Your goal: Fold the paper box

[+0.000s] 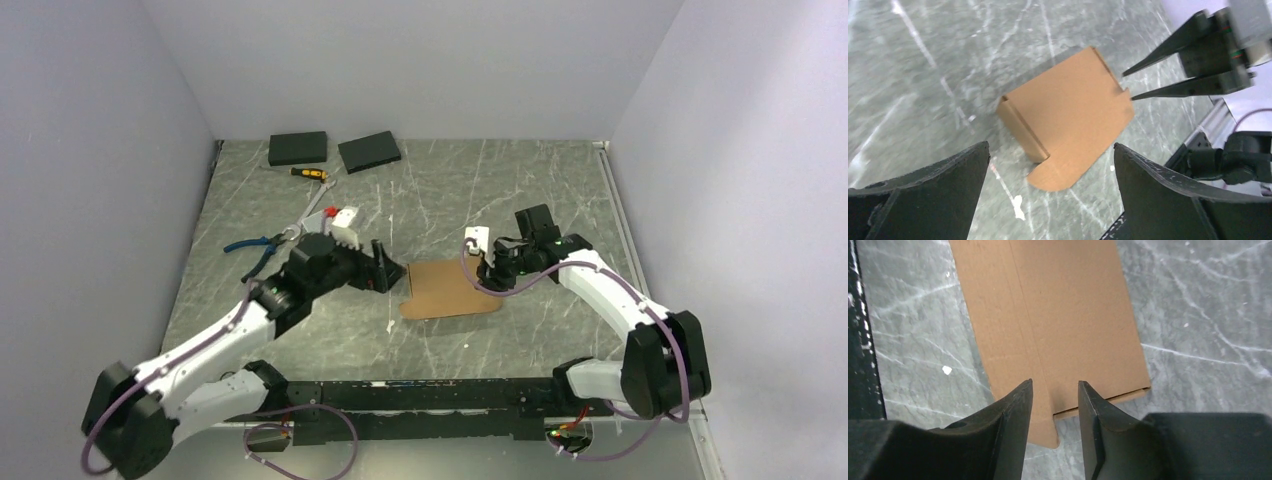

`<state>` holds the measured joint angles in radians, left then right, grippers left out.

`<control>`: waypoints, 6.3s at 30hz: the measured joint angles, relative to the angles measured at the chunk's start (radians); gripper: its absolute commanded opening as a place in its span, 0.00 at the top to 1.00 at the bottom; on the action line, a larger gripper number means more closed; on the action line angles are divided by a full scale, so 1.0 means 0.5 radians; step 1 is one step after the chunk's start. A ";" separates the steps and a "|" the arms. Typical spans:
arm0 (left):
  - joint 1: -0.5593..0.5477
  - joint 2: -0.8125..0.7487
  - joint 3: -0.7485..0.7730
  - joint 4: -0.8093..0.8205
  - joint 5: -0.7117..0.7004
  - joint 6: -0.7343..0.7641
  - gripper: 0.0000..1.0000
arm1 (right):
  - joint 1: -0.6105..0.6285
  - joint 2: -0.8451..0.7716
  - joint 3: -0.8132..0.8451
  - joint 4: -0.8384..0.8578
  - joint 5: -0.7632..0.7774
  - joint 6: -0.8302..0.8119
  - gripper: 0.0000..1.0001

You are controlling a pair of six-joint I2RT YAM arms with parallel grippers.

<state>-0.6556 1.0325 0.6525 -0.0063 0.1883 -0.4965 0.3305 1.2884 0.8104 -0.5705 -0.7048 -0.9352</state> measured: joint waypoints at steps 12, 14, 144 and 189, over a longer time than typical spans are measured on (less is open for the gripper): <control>0.077 -0.509 -0.635 0.138 -0.246 -0.416 0.00 | -0.330 -0.062 0.073 0.138 -0.419 0.726 0.35; 0.085 -0.496 -0.663 0.192 -0.228 -0.452 0.00 | -0.450 -0.002 0.072 0.227 -0.498 0.880 0.33; 0.181 1.136 -0.528 1.608 0.169 -1.187 0.00 | -0.719 0.973 0.108 0.631 -0.698 1.878 0.73; 0.090 1.447 -0.410 1.811 0.317 -1.608 0.53 | -0.806 0.892 0.130 0.508 -0.643 1.848 0.36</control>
<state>-0.6106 1.7557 0.4473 0.8993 0.3466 -1.3006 -0.0723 1.7344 0.8753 -0.3164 -1.0264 -0.0113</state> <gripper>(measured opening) 0.553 0.546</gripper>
